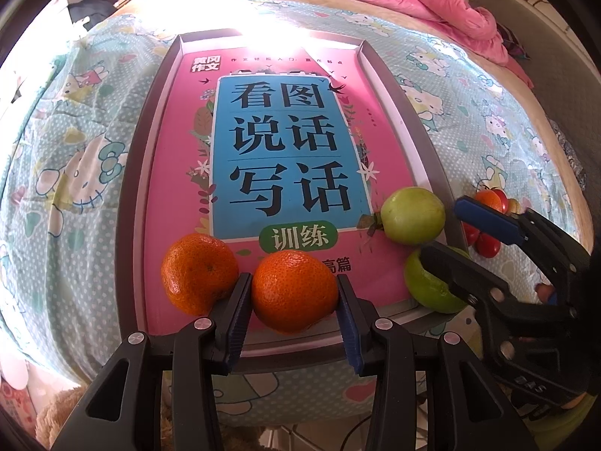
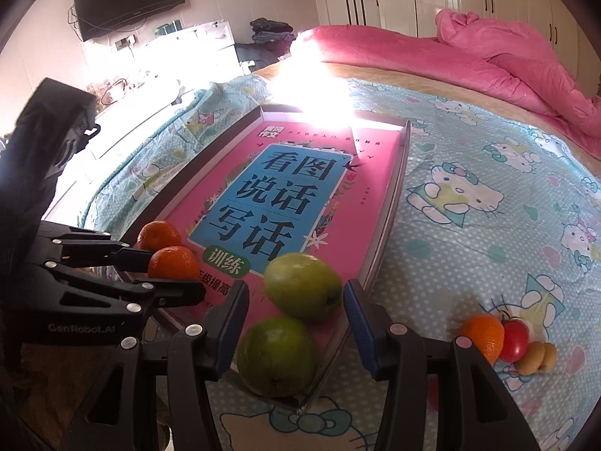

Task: Organize fruits
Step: 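Open the left tool to release the orange on the book, then withdraw both open tools from the book toward the remaining fruit cluster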

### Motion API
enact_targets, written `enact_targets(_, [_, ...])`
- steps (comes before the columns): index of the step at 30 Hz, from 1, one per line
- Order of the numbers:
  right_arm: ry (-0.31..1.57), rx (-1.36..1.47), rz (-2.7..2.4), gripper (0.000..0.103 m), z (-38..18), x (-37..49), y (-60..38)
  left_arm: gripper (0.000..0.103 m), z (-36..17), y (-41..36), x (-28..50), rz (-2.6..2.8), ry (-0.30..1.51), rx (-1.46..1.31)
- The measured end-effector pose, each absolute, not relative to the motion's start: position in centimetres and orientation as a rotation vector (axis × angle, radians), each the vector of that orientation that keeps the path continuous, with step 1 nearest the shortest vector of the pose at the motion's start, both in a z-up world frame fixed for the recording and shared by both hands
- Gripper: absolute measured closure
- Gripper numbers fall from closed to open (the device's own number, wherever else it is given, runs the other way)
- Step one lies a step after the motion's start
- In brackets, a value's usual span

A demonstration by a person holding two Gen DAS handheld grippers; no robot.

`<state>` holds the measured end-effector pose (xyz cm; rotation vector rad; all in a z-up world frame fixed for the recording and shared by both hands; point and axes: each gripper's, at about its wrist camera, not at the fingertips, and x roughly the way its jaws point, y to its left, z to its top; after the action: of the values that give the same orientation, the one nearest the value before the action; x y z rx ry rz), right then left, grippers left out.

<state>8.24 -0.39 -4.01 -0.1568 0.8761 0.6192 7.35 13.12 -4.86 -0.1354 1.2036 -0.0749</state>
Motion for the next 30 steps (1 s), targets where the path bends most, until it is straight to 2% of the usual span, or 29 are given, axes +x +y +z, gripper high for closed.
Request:
enact_targets(3, [0.855,-0.172,0.611,0.046,-3.5,7.6,-0.9,0.058,-4.8,13.1,7.4,-0.076,1.199,-0.137])
enact_targets(18, [0.841,-0.188,0.601,0.046,-3.0,6.3,-2.2,0.053,-3.8,13.9,7.1,-0.077,1.153,-0.169])
enact_targets(30, [0.830,-0.207,0.562,0.038,-2.8,5.4,-4.0,0.046,-2.5,14.0,6.8,-0.099,1.090,-0.187])
